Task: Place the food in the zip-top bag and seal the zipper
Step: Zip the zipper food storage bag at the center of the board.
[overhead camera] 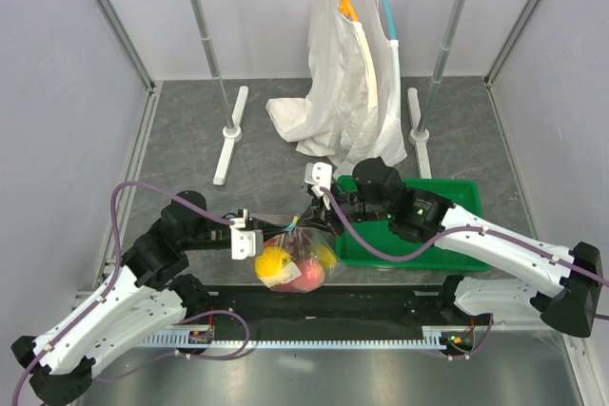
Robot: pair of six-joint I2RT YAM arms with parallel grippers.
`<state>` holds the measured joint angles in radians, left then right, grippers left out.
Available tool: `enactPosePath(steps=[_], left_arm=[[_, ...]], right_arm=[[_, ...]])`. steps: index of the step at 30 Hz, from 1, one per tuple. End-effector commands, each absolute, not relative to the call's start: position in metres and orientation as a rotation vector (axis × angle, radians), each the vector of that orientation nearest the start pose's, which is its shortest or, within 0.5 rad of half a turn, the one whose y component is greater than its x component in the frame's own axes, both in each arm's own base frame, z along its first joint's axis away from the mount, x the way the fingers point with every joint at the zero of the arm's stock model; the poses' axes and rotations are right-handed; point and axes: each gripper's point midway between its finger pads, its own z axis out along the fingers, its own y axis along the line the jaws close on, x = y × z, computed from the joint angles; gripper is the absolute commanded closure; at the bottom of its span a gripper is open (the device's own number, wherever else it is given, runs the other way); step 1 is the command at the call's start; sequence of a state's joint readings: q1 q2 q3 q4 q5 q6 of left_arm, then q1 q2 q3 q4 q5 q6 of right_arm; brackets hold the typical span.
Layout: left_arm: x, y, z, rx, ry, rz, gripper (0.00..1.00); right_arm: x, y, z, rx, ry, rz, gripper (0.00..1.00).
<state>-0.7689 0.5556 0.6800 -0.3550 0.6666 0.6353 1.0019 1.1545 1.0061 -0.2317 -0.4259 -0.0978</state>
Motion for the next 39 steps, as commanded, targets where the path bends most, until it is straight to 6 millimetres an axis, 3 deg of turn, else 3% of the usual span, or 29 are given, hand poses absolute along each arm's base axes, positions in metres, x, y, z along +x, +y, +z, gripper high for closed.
enactPosePath(steps=[1,4,6,7,10,13,16,20,23,25,31,39], left_arm=[[0.124,-0.234,0.281,1.403,0.984,-0.648,0.98],[0.126,-0.23,0.278,1.383,1.029,-0.639,0.97],[0.135,-0.225,0.274,1.326,1.112,-0.617,0.91],[0.143,-0.221,0.272,1.292,1.159,-0.585,0.77],[0.15,-0.214,0.269,1.222,1.272,-0.582,0.52],[0.131,-0.22,0.285,1.239,1.267,-0.702,0.45],[0.127,-0.227,0.296,1.2,1.318,-0.798,0.39],[0.138,-0.244,0.297,1.177,1.423,-0.862,0.37],[0.132,-0.253,0.305,1.213,1.382,-0.924,0.37],[0.133,-0.257,0.301,1.233,1.389,-0.94,0.38],[0.14,-0.263,0.296,1.247,1.393,-0.931,0.59],[0.135,-0.267,0.301,1.253,1.362,-0.972,0.6]], right_arm=[[0.137,0.352,0.273,-1.326,1.455,1.025,1.0],[0.14,0.346,0.278,-1.328,1.416,0.975,1.0],[0.141,0.342,0.282,-1.327,1.39,0.95,1.0],[0.141,0.34,0.282,-1.329,1.384,0.94,1.0],[0.143,0.336,0.28,-1.338,1.379,0.9,1.0],[0.144,0.336,0.278,-1.342,1.392,0.899,1.0],[0.142,0.337,0.277,-1.352,1.386,0.91,1.0],[0.141,0.336,0.277,-1.363,1.368,0.901,1.0],[0.141,0.334,0.278,-1.366,1.359,0.896,1.0],[0.14,0.334,0.279,-1.369,1.348,0.895,1.0],[0.138,0.331,0.28,-1.376,1.331,0.889,1.0],[0.137,0.329,0.277,-1.389,1.331,0.881,1.0]])
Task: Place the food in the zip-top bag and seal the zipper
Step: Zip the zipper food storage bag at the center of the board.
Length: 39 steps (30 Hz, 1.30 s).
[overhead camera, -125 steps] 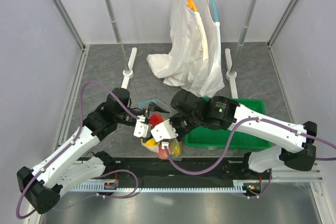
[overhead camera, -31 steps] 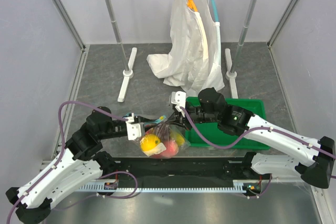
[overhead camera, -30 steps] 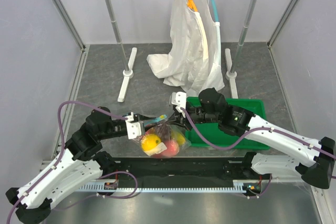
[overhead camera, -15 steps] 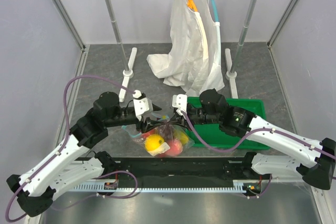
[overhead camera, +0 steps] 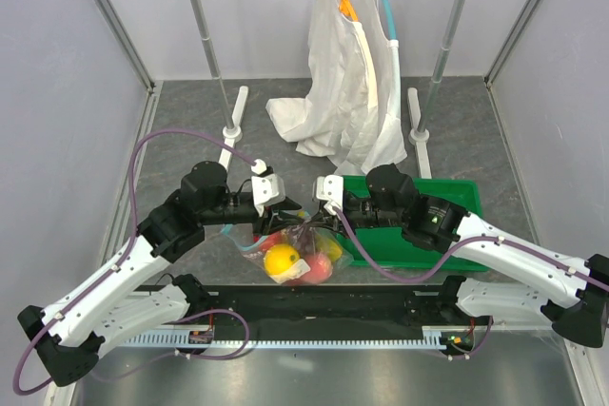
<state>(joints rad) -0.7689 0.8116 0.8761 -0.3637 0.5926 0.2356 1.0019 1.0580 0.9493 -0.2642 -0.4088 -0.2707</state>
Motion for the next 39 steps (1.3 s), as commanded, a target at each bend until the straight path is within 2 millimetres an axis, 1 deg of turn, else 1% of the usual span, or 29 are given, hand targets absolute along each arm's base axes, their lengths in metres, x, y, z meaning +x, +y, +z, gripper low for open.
enactPosePath(steps=[1,2,4,5,6,9,12,14,15,20,25,27,28,29,30,31,34,35,37,39], left_arm=[[0.135,-0.268,0.299,1.257,1.365,-0.975,0.6],[0.135,-0.269,0.299,1.258,1.364,-0.978,0.6],[0.136,-0.27,0.298,1.262,1.366,-0.983,0.65],[0.136,-0.27,0.296,1.265,1.372,-0.985,0.7],[0.136,-0.27,0.297,1.266,1.37,-0.981,0.79],[0.139,-0.266,0.292,1.275,1.384,-0.939,0.92],[0.139,-0.259,0.286,1.3,1.378,-0.883,0.98],[0.138,-0.253,0.278,1.31,1.404,-0.865,0.98],[0.136,-0.251,0.277,1.318,1.399,-0.854,0.98],[0.133,-0.241,0.264,1.335,1.419,-0.815,0.98],[0.132,-0.24,0.261,1.342,1.421,-0.812,0.98],[0.129,-0.242,0.267,1.351,1.401,-0.838,0.98],[0.128,-0.244,0.269,1.354,1.39,-0.848,0.98],[0.124,-0.245,0.272,1.367,1.371,-0.868,0.98],[0.123,-0.246,0.273,1.371,1.362,-0.875,0.98],[0.123,-0.247,0.276,1.37,1.352,-0.879,0.98],[0.125,-0.25,0.281,1.36,1.342,-0.884,0.98],[0.124,-0.25,0.284,1.361,1.328,-0.884,0.98],[0.123,-0.25,0.286,1.359,1.322,-0.89,0.98],[0.122,-0.25,0.287,1.362,1.314,-0.896,0.98]], right_arm=[[0.137,0.33,0.277,-1.388,1.33,0.884,1.0],[0.137,0.33,0.278,-1.387,1.327,0.886,1.0],[0.137,0.33,0.278,-1.389,1.33,0.89,1.0],[0.137,0.33,0.279,-1.385,1.327,0.888,1.0],[0.137,0.329,0.28,-1.383,1.325,0.884,1.0],[0.137,0.327,0.279,-1.378,1.328,0.874,1.0],[0.137,0.323,0.279,-1.373,1.325,0.866,1.0],[0.136,0.321,0.278,-1.372,1.327,0.858,1.0],[0.136,0.319,0.277,-1.374,1.331,0.854,1.0],[0.134,0.315,0.281,-1.373,1.316,0.847,1.0],[0.129,0.315,0.279,-1.393,1.312,0.87,1.0],[0.126,0.318,0.281,-1.42,1.309,0.894,0.99],[0.123,0.321,0.283,-1.435,1.302,0.915,0.88],[0.121,0.323,0.285,-1.444,1.298,0.928,0.6],[0.122,0.326,0.286,-1.464,1.295,0.93,0.54],[0.12,0.329,0.287,-1.476,1.285,0.943,0.51],[0.124,0.336,0.285,-1.504,1.28,0.938,0.42],[0.125,0.338,0.284,-1.509,1.277,0.939,0.37],[0.129,0.344,0.282,-1.515,1.284,0.936,0.37],[0.132,0.349,0.278,-1.52,1.296,0.937,0.4]])
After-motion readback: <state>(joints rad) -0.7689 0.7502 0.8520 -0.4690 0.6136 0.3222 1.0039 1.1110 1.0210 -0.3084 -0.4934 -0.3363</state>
